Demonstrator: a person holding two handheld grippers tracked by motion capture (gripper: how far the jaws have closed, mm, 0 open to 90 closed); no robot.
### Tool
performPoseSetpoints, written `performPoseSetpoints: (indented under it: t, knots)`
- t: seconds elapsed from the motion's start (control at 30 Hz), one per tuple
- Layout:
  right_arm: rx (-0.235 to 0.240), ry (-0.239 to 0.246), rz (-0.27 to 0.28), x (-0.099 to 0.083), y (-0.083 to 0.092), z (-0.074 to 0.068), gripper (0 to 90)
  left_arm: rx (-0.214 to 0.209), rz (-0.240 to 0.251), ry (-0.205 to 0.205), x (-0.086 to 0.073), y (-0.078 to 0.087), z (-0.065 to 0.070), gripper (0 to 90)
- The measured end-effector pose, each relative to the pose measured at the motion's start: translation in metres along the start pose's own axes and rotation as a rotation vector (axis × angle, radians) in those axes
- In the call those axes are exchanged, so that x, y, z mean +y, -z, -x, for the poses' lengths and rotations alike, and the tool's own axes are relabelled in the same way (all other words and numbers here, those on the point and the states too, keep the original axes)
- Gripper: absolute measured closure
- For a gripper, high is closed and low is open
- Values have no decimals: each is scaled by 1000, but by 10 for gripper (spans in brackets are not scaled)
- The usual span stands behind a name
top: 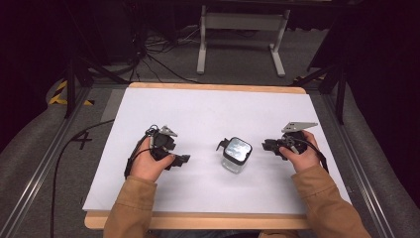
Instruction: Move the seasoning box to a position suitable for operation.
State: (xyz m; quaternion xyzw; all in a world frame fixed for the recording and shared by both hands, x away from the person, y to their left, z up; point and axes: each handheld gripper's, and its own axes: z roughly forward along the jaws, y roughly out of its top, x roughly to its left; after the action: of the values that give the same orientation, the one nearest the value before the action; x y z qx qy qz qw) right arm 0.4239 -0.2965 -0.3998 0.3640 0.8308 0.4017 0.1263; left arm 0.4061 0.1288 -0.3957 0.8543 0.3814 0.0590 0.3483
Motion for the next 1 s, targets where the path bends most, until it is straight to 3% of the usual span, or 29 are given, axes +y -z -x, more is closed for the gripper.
performPoseSetpoints:
  t: [0.33, 0.57, 0.93, 1.0]
  knots:
    - [73, 28, 25, 12, -12, -7, 780, 36, 20, 12, -11, 17, 4, 275]
    - [161, 38, 11, 13, -32, -9, 852, 48, 20, 25, -21, 25, 3, 277]
    - [216, 46, -24, 13, -50, -12, 858, 55, -2, 30, -27, 26, 4, 273]
    - [204, 63, -34, 14, -50, -14, 865, 53, -1, 26, -27, 25, 3, 273]
